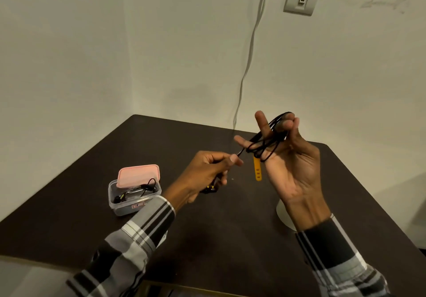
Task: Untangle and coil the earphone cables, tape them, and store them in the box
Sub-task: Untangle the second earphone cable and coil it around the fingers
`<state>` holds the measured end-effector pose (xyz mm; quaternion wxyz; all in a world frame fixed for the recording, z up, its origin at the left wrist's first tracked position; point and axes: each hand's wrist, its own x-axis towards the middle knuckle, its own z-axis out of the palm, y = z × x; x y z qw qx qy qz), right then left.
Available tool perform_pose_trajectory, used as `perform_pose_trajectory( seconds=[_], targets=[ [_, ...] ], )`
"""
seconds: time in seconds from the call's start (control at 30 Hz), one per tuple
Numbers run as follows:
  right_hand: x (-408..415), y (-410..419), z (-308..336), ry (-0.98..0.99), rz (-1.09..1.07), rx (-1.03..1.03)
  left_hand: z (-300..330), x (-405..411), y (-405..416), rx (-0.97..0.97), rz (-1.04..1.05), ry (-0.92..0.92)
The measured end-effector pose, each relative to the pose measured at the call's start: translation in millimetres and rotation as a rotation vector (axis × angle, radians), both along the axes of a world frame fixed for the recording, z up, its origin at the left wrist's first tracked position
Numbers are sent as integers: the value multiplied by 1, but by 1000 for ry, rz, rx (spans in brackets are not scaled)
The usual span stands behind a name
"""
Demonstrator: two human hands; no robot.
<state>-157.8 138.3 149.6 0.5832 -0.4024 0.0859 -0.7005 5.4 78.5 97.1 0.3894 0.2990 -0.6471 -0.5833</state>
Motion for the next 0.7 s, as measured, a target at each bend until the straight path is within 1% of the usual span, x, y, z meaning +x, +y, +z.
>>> perform_pose_trajectory(
  seconds=[0.07,0.1,0.17,0.23,0.3,0.37,0.47,0.53,0.6,0.7],
  targets=[
    [3,-4,-1,8,-165,72,-6,-2,4,-38,20,-66],
    [2,-7,-2,58,-231,93,-8,-2,5,-112,50,-130],
    [1,-10,-9,229,-373,124,-11,-1,6,-368,138,-325],
    [3,-11,-16,386,-476,136,-11,0,9,-622,287,-494],
    [7,-11,-23,492,-513,127,-9,1,12,-814,432,-539],
    [10,-13,-28,563,-523,115,-6,1,15,-1011,513,-563],
    [12,-15,-31,605,-510,111,-1,-4,21,-1320,650,-661],
    [13,-15,-29,596,-492,122,2,-6,24,-1438,712,-698],
    [13,-15,-28,594,-497,134,4,-5,24,-1501,712,-716],
    [9,-14,-28,667,-528,155,7,0,20,-1479,627,-797]
  ],
)
